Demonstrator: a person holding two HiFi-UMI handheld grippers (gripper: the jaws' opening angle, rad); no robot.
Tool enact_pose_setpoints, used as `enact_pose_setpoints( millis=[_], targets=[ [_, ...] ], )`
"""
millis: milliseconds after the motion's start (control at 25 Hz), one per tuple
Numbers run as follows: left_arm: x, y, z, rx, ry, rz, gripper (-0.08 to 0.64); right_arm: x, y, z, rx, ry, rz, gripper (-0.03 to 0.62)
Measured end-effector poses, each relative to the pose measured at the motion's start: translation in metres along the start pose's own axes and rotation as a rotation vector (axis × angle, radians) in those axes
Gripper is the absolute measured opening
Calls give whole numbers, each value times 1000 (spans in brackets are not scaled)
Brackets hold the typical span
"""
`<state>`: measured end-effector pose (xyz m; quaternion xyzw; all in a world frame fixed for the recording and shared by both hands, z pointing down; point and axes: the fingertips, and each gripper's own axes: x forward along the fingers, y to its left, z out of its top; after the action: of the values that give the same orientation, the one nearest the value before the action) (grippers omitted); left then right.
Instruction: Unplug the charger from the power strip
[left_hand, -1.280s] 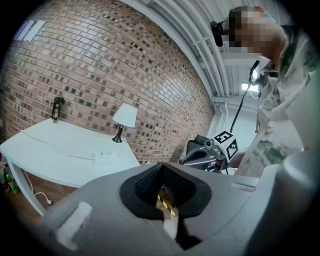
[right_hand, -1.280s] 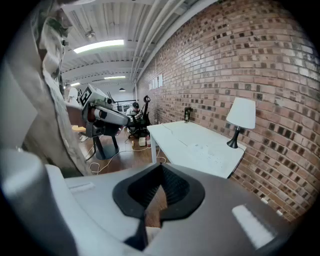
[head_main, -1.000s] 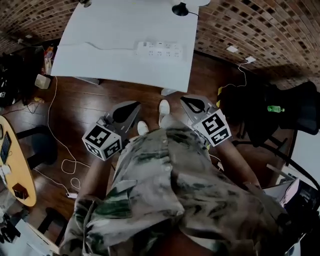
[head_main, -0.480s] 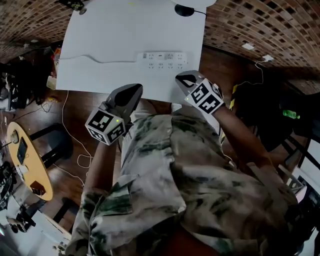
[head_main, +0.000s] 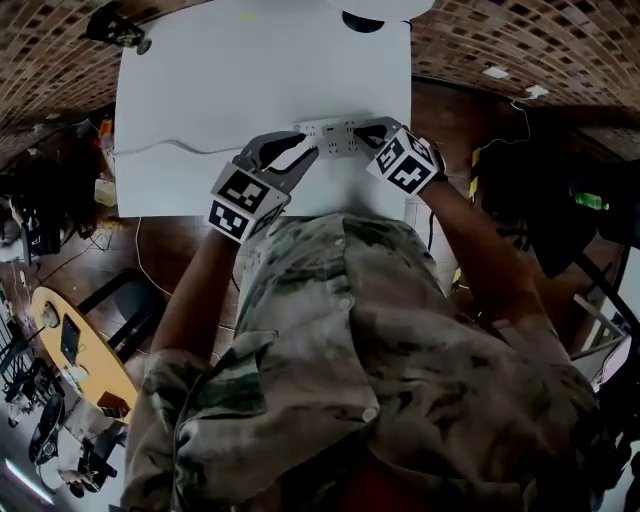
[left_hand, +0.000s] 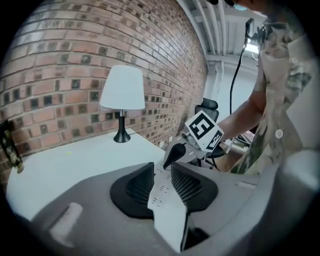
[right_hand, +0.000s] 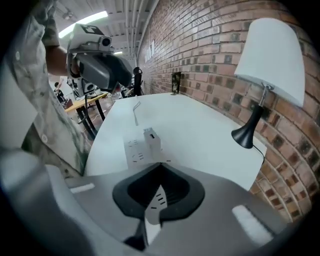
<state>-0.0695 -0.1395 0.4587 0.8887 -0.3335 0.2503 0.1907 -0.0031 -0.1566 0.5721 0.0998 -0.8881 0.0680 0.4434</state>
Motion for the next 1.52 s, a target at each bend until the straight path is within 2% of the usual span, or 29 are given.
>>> enact_pose_setpoints(
  millis=[280,400,520,720,1000,1400,1520],
  targets=[
    [56,4,-32,220,187,-152,126,12,3,-14,80,21,-42,6],
    [75,6,-44,311,260,-175,129,13,2,-12,112,23,-66,-2],
    [91,9,-56,364,323,-201,127,13,2,-12,139,27,-53,-2],
    [107,5,-66,384,375,-254,126,12,3,-12,136,45,-35,0],
    [112,-2,-68,469,424,-277,104,14,5,-17,74,165,-42,-5],
    [111,0,-69,465,465,-297,103,22,8,-19,2,318,2,-5],
    [106,0,-55,453,434,-292,103,24,9,-18,-16,346,2,-5]
  ],
)
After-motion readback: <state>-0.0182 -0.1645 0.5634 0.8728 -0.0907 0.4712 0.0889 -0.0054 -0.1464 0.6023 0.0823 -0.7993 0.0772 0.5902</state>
